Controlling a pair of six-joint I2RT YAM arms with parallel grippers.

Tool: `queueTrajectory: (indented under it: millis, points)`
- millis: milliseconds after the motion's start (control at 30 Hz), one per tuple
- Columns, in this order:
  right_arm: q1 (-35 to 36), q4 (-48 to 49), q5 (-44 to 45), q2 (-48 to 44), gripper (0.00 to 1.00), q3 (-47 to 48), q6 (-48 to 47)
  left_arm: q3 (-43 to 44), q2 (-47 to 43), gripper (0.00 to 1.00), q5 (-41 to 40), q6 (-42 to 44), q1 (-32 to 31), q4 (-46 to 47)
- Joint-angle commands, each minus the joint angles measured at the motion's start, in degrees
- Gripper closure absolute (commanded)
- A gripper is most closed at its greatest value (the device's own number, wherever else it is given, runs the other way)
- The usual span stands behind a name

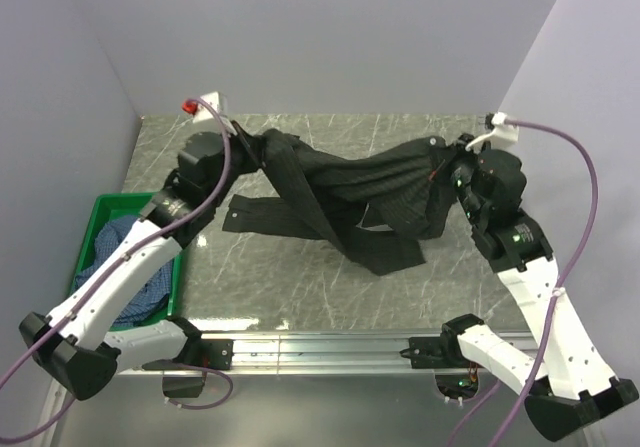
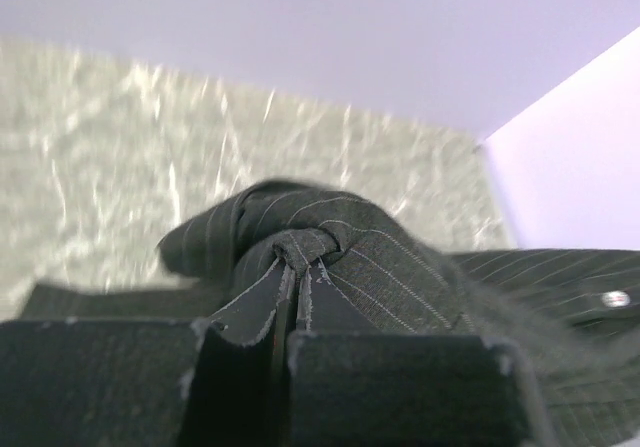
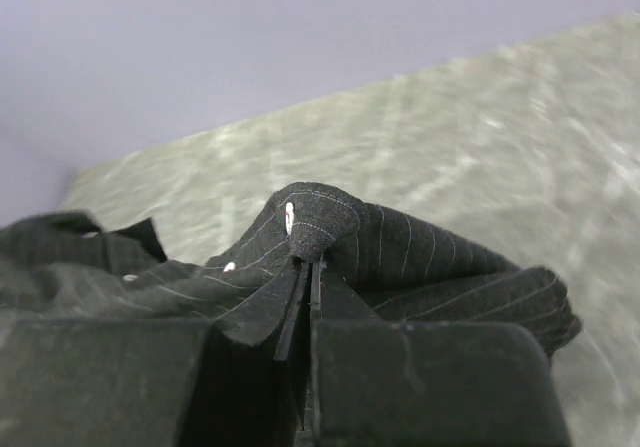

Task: Fold and stack the long sleeve shirts
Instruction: Flatten the shirt out

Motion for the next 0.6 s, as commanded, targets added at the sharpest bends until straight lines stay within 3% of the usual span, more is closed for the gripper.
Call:
queueTrajectory:
  millis: [0,67,167,200,267,367,467,567]
  points:
    - [0.3,-1.7,-11.2,3.5,1.00,8.2,-2.3,8.7,-3.9,1.00,0.1,5.2,0.4,-1.2]
    - [1.3,-3.0,-13.2,4.3,0.99,9.1,-2.1,11.4,-5.7,0.99,1.1,5.9,0.4,-1.5]
    - [1.4,-5.9,-19.4,6.2,0.85,10.1,-2.0,13.5,-10.0,0.99,1.0,6.8,0.3,-2.1]
    - [1.6,-7.0,-20.5,6.9,0.66,10.3,-1.8,13.8,-11.4,1.00,1.0,6.9,0.3,-2.9]
    - [2.9,-7.8,-20.9,7.8,0.43,7.7,-2.1,14.2,-11.6,1.00,1.0,6.7,0.3,-4.6]
    - [6.3,-7.5,-17.6,7.6,0.27,2.7,-3.3,10.2,-10.8,1.00,-0.3,5.7,0.3,-6.7]
    - [10.7,-6.7,-15.8,7.8,0.24,-1.1,-5.2,2.8,-10.0,1.00,-3.0,3.2,0.4,-6.3]
    - [19.5,-3.5,-13.5,8.4,0.24,-8.1,-6.6,-2.7,-8.7,1.00,-8.0,0.1,0.5,-7.1]
